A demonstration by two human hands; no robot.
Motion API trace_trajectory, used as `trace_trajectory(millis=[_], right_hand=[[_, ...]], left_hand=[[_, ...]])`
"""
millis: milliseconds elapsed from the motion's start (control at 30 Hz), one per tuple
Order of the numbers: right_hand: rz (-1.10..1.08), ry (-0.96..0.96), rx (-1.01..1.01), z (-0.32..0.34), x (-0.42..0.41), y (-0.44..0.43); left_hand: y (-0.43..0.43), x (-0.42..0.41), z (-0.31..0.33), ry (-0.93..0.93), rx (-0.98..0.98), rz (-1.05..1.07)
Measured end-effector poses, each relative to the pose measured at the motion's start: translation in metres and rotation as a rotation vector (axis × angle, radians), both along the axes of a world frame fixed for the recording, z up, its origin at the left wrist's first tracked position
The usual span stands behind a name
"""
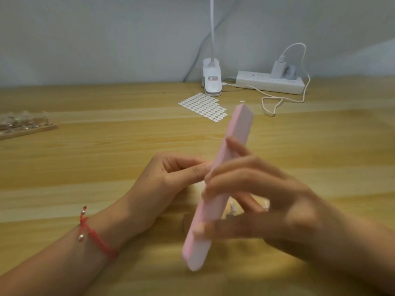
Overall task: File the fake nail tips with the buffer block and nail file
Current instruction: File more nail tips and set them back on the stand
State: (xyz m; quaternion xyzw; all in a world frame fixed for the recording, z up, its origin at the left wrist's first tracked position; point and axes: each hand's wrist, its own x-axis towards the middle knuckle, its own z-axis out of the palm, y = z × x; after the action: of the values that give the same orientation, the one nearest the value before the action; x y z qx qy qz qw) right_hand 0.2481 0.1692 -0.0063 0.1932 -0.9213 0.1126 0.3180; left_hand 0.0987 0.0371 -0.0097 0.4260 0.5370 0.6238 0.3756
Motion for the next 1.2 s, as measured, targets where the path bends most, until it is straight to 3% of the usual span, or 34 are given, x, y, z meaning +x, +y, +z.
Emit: trace_trajectory(millis=[167, 300, 433, 600, 733, 800, 900, 1000, 1100, 1200], right_hand=[[-0.241, 0.09, -0.131, 0.013, -0.004, 0.029], [-0.006, 0.004, 0.027, -0.001, 0.002, 0.002], [-0.243, 0.068, -0.076, 0.015, -0.003, 0.027], [-0.019, 0.041, 0.058, 0.002, -0.001, 0.0], [-0.358, 0.168, -0.149, 0.018, -0.005, 0.057], [-0.493, 0.186, -0.358, 0.025, 0.001, 0.079], [-0.424, 0.217, -0.745, 0.034, 0.007, 0.091], [-0.336, 0.164, -0.944, 0.034, 0.007, 0.082], [-0.304, 0.119, -1.022, 0.022, 0.002, 0.066], [-0.302, 0.094, -0.934, 0.016, -0.003, 0.059]], left_hand=[[0.0, -0.001, 0.0, 0.028, -0.027, 0.031], [0.0, 0.001, 0.002, -0.018, -0.005, -0.002], [0.0, -0.002, 0.0, -0.045, -0.035, 0.045], [-0.001, 0.002, 0.002, -0.008, 0.001, -0.016], [-0.001, -0.002, 0.002, 0.03, -0.012, 0.036], [-0.002, -0.004, 0.002, 0.031, 0.013, 0.045], [-0.002, -0.004, 0.003, 0.026, 0.019, 0.042], [-0.002, -0.004, 0.003, 0.029, 0.017, 0.037], [-0.003, -0.005, 0.003, 0.009, 0.023, 0.051], [-0.003, -0.006, 0.001, -0.008, 0.022, 0.068]])
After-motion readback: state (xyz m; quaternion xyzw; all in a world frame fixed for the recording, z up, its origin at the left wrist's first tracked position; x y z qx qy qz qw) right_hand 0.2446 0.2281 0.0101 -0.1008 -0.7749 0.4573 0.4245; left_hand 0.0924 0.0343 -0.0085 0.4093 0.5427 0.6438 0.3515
